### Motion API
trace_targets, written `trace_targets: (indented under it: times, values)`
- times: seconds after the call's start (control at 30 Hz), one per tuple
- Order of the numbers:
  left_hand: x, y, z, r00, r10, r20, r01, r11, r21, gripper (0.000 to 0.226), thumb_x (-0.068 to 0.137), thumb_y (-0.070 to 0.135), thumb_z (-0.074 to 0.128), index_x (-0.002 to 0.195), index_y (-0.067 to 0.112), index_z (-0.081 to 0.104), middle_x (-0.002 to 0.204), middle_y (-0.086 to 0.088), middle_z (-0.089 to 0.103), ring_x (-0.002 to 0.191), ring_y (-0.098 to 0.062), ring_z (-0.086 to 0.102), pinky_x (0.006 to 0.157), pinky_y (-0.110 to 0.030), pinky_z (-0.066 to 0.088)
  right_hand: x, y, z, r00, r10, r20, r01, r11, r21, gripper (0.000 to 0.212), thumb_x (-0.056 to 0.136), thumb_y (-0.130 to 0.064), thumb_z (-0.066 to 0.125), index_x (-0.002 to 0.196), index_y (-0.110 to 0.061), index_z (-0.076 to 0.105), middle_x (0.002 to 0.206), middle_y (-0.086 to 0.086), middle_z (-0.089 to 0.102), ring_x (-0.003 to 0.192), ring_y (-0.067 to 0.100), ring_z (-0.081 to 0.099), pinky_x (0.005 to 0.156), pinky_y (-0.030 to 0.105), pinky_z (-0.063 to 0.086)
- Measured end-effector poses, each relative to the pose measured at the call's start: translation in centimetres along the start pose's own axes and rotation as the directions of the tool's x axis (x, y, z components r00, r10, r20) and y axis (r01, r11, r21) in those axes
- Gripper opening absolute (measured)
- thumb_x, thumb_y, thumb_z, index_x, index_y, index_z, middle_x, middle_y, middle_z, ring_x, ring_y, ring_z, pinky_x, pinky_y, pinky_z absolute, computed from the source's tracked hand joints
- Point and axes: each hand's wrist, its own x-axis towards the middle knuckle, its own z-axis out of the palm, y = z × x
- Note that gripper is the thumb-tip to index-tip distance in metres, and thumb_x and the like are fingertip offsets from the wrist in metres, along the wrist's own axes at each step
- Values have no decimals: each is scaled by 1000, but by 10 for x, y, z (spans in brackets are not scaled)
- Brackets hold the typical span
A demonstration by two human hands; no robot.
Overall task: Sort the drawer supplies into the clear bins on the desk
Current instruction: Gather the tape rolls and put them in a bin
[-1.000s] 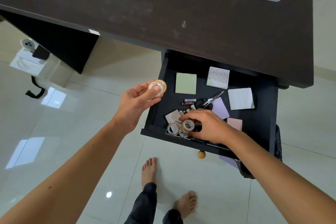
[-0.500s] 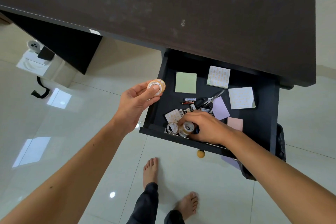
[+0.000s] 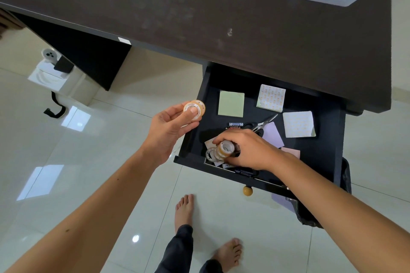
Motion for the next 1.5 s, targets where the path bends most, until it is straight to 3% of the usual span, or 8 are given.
trace_targets:
  times: [0.2,0.5,0.7,0.97,1.1,1.5]
  values:
    - [-3,1,-5,1000,-5,3,5,1000,7,54,84,26,80,132,1,67,122,-16,77,116,-30,75,104,-38,58,16,-5,16,996,-41,82,46,997,-57,49,81,-13,84,126,-27,69,122,-10,63,115,13,63,98,28,51]
    - [-8,-2,-16,1000,-8,-15,8,1000,6,49,88,23,77,131,1,68,121,-15,78,116,-30,75,104,-38,59,21,-3,18,995,-17,96,26,996,-90,46,79,-23,87,123,-29,72,123,-9,62,113,17,65,98,38,55]
    - [-8,-2,-17,1000,-5,-13,5,1000,1,52,86,25,79,130,0,68,121,-16,78,116,-31,75,102,-37,59,26,-5,15,994,-4,110,17,993,-118,56,80,-25,88,133,-31,70,125,-10,62,113,15,63,96,24,47]
    - [-8,-2,-19,1000,-5,-20,5,1000,-26,51,84,23,79,129,0,69,120,-16,78,115,-31,75,100,-36,60,26,-11,13,995,48,91,-41,995,-86,51,75,-16,89,124,-24,75,119,-7,63,106,17,66,92,32,56]
    - [-8,2,-21,1000,2,-19,-3,1000,-30,50,84,23,79,128,1,69,119,-15,78,115,-31,75,99,-36,61,23,-8,11,994,78,82,-70,992,-104,43,75,-21,86,116,-29,76,108,-11,57,98,14,62,87,33,56]
    - [-7,-2,-29,1000,-8,-8,8,999,-37,50,84,24,79,128,2,69,120,-14,79,115,-29,76,101,-37,60,25,-10,12,992,64,107,-46,986,-160,32,79,-30,84,109,-29,76,103,-14,54,95,13,63,83,30,56]
